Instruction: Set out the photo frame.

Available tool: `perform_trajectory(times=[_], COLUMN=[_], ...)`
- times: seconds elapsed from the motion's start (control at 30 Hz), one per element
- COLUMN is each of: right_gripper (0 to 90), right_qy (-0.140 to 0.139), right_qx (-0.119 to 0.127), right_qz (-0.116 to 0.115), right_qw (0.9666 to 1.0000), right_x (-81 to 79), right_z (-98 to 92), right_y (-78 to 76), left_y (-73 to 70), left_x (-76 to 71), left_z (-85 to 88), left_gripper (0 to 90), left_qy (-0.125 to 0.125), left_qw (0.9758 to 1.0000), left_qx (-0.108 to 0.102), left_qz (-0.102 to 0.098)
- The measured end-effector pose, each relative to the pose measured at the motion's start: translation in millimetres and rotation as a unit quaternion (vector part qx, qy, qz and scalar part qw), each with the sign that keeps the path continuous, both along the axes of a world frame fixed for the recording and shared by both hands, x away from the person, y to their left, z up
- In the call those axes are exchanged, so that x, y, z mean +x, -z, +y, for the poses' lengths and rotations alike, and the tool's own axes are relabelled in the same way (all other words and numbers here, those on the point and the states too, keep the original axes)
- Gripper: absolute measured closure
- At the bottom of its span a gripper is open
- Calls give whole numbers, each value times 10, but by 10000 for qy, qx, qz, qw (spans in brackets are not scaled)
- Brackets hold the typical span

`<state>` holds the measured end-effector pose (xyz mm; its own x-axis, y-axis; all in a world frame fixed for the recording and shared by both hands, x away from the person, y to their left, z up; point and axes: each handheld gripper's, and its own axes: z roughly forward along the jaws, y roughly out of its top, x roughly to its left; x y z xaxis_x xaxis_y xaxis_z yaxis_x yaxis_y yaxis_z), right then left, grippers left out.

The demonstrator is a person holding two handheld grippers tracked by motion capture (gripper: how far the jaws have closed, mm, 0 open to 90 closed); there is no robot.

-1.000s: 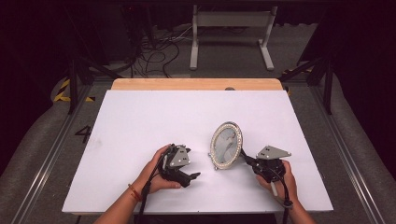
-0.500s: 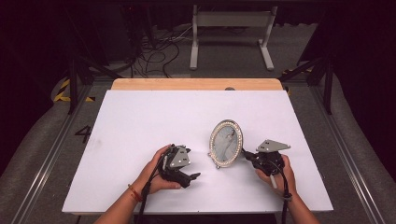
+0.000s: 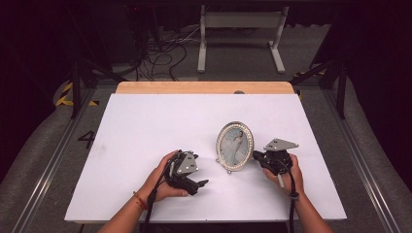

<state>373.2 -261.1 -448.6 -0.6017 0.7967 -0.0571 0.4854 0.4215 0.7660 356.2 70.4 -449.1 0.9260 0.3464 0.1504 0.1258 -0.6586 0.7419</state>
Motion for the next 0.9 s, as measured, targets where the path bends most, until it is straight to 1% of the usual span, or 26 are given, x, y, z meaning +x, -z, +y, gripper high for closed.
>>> perform_trajectory(times=[0.03,0.13,0.17,0.27,0.3,0.33,0.37,0.4,0.43,0.5,0.53,0.6,0.7,0.73,0.77,0.9], right_gripper=[843,843,843,833,824,824,802,787,787,724,688,607,539,531,522,493], right_qy=[36,-16,-85,-243,-320,-320,-475,-538,-538,-639,-694,-738,-706,-677,-671,-623], right_qx=[-85,-54,-112,-103,-29,-29,90,179,179,341,421,547,614,629,700,644], right_qz=[-28,-31,-50,-14,-3,-3,-56,-80,-80,-162,-167,-158,-127,-109,-82,-99], right_qw=[10000,10000,9999,9997,9995,9995,9988,9984,9984,9972,9966,9957,9955,9957,9953,9959], right_x=[-24,-112,-170,-303,-362,-362,-478,-519,-519,-584,-605,-620,-602,-592,-576,-533], right_z=[5,-3,4,10,10,10,35,50,50,85,110,145,192,201,213,294], right_y=[0,-15,-20,-38,-49,-49,-96,-119,-119,-153,-163,-172,-183,-186,-192,-201], left_y=[-1,-11,-13,-23,-25,-25,-25,-25,-25,-25,-24,-21,-19,-19,-18,-13], left_x=[0,-3,-6,-8,-6,-6,-6,-6,-6,-6,-5,-3,0,1,2,6], left_z=[2,14,17,30,33,33,35,36,36,35,34,33,32,33,33,33], left_gripper=[134,134,134,134,134,134,134,134,134,134,134,134,133,133,133,131], left_qy=[-5,-25,-22,-40,-51,-51,-60,-83,-83,-78,-72,-72,-67,-76,-73,-92], left_qw=[10000,10000,10000,10000,10000,10000,10000,10000,10000,10000,10000,10000,10000,10000,10000,9999], left_qx=[-6,-23,-30,-9,-20,-20,-23,-24,-24,-17,-14,-13,-8,-14,-19,4], left_qz=[1,-35,-41,-70,-81,-81,-73,-47,-47,-49,-63,-56,-59,-58,-52,-58])
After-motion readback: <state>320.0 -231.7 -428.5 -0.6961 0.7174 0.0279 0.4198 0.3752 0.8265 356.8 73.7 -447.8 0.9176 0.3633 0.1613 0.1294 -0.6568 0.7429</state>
